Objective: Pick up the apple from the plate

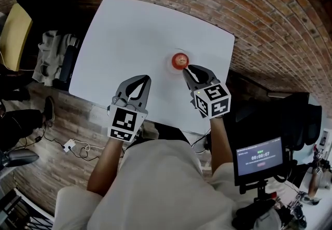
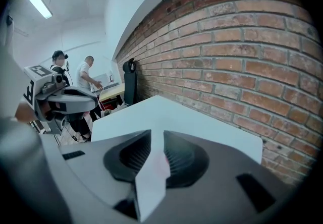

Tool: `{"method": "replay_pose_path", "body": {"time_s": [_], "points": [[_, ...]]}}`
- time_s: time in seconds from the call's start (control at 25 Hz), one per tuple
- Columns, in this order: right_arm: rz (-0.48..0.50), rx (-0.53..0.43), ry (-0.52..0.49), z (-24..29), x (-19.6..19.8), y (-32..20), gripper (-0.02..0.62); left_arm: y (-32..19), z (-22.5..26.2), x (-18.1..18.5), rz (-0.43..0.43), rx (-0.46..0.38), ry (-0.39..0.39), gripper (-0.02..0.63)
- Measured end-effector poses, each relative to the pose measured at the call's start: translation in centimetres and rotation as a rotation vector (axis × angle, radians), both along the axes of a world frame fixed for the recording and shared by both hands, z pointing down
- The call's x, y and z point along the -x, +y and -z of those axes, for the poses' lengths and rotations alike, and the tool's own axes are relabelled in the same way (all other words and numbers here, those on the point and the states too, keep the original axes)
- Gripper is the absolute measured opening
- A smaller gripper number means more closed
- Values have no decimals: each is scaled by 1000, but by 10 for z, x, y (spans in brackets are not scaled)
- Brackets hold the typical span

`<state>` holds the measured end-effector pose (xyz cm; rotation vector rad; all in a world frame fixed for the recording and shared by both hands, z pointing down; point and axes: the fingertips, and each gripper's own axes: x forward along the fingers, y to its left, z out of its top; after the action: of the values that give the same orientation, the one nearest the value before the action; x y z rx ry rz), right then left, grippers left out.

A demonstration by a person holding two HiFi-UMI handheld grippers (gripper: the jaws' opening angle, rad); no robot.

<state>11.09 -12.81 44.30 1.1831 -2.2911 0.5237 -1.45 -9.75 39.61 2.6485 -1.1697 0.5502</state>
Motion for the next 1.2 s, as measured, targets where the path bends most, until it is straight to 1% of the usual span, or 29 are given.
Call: {"method": "replay_pose_path", "body": {"time_s": [0.28,0.44,0.76,1.04,1.12,1.2], "points": [[18,26,27,-12,-2,-12,83,-10,-6,1,7,9,-7,6],[42,59,51,-23,-3,-14,129,-13,-9,4,17,16,-10,6],[39,81,68,-37,-10,-27,170,-17,-17,0,23,37,-21,6],[86,100,136,-53,-8,-30,177,-18,-23,2,32,52,-35,6],[91,101,150,-57,-8,-32,213,-19,-25,1,32,55,-37,6],[97,97,164,-60,-8,-33,227,-19,-28,0,31,61,-37,6]]}}
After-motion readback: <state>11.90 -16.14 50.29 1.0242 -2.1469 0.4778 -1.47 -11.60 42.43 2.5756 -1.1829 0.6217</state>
